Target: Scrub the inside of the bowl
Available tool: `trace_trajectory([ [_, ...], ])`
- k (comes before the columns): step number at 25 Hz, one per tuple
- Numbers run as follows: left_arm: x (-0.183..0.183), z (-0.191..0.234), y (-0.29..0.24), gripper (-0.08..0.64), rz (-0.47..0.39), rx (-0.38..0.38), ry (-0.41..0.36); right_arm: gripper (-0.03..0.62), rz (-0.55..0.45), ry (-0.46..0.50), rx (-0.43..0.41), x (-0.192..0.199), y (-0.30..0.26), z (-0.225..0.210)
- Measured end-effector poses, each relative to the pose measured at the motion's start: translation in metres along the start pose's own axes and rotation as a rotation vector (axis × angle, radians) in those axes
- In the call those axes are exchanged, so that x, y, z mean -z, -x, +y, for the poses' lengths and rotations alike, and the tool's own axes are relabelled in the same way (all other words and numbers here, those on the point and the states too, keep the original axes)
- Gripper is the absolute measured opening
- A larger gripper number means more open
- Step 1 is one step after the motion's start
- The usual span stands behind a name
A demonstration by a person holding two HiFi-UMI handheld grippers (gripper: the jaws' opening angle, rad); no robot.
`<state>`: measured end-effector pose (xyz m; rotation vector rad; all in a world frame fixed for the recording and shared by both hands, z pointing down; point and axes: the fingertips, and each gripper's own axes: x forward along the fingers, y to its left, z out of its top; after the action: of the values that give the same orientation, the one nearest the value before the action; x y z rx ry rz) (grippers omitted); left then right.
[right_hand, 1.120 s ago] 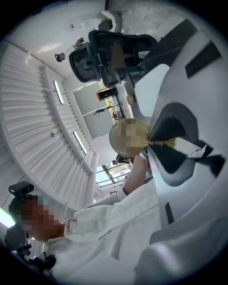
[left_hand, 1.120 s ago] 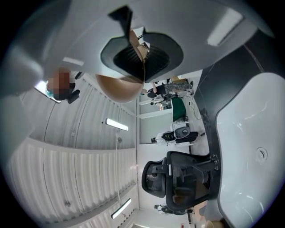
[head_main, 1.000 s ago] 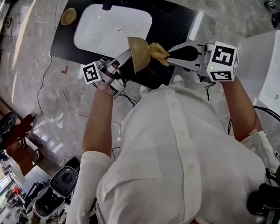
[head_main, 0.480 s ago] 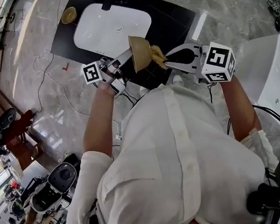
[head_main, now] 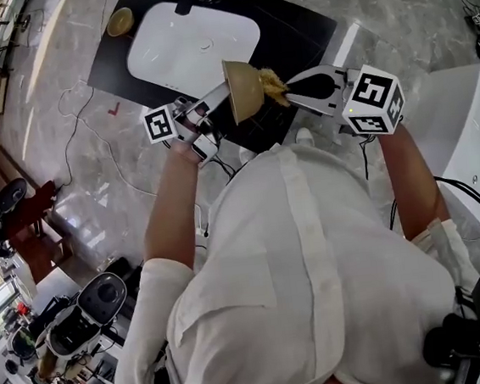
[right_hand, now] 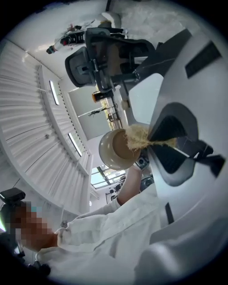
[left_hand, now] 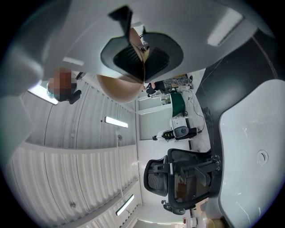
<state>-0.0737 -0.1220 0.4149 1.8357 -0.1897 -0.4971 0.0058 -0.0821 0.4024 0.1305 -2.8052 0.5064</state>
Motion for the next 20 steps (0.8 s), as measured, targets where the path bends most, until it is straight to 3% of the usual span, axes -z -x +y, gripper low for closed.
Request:
trace_trajectory([
  [5, -0.007, 0.002, 0.007, 0.017, -0.025, -0.032, -0.012, 0.025, 0.018, 0.007, -0.107, 0.006, -0.007, 0.024],
  [10, -0.007, 0.006, 0.017, 0.017, -0.029, -0.049, -0.011, 0.025, -0.036, -0.001, -0.165, -0.003, 0.001, 0.035],
  [17, 0.007, -0.004, 0.013, 0.017, 0.035, -0.022, -0.006, 0.025, -0.056, -0.018, 0.019, -0.009, 0.020, -0.012],
  [20, 0.021, -0.006, 0.009, 0.017, 0.095, -0.013, 0.000, 0.025, -0.045, 0.006, 0.041, -0.019, 0.014, -0.018],
])
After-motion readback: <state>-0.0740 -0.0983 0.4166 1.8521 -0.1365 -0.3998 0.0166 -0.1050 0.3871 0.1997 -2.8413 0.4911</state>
